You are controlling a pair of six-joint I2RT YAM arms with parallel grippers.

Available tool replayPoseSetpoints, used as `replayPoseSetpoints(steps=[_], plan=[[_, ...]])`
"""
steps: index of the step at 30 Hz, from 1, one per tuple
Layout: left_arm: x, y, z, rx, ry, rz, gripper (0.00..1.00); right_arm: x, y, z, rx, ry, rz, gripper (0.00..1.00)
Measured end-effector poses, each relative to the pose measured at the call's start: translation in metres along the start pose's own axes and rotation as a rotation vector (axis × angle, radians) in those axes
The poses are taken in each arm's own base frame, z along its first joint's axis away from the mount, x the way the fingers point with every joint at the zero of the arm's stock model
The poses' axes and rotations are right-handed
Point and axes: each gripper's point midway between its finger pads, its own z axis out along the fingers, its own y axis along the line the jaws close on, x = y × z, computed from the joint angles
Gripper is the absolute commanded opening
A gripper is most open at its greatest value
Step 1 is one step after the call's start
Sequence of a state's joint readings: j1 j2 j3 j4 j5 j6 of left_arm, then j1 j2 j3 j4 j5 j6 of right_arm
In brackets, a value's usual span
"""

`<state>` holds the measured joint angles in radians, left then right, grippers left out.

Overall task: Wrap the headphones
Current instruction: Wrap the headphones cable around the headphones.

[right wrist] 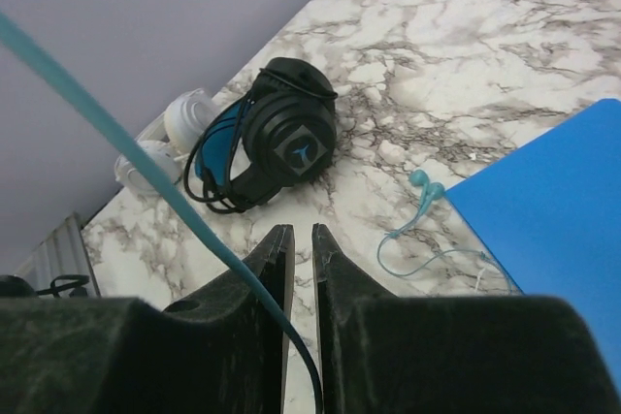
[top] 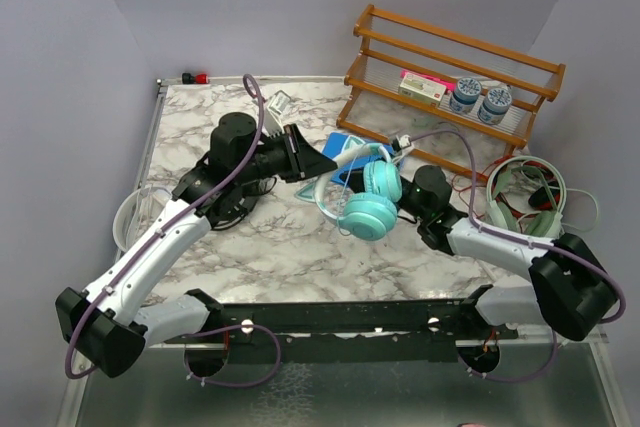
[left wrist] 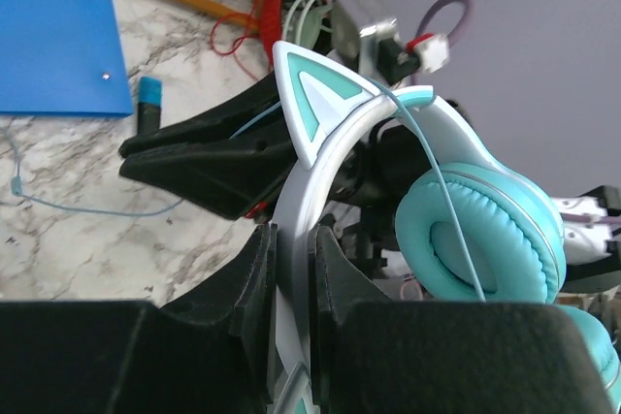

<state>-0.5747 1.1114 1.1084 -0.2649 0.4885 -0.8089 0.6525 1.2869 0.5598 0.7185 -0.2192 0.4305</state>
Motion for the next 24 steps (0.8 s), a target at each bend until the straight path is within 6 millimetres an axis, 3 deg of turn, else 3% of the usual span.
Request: replayPoseSetpoints(steps=[8, 13, 16, 20, 24], plan=[[-0.029, -0.012, -0.007, 0.016, -0.127, -0.084, 0.0, 0.014, 0.008, -0.003, -0.071, -0.001, 0.049, 0.2], [-0.048, -0.013, -0.017, -0.013, -0.241, -0.106, 0.0, 0.025, 0.02, 0.002, -0.157, 0.02, 0.098, 0.09], [-0.058, -0.007, -0.02, -0.061, -0.293, -0.1, 0.0, 0.037, 0.025, 0.003, -0.205, 0.044, 0.137, 0.01], [-0.076, 0.007, -0.028, -0.194, -0.355, -0.046, 0.0, 0.05, 0.022, -0.004, -0.194, 0.072, 0.166, 0.01], [-0.09, 0.024, -0.045, -0.322, -0.442, 0.01, 0.0, 0.036, 0.012, -0.012, -0.102, 0.034, 0.16, 0.01]])
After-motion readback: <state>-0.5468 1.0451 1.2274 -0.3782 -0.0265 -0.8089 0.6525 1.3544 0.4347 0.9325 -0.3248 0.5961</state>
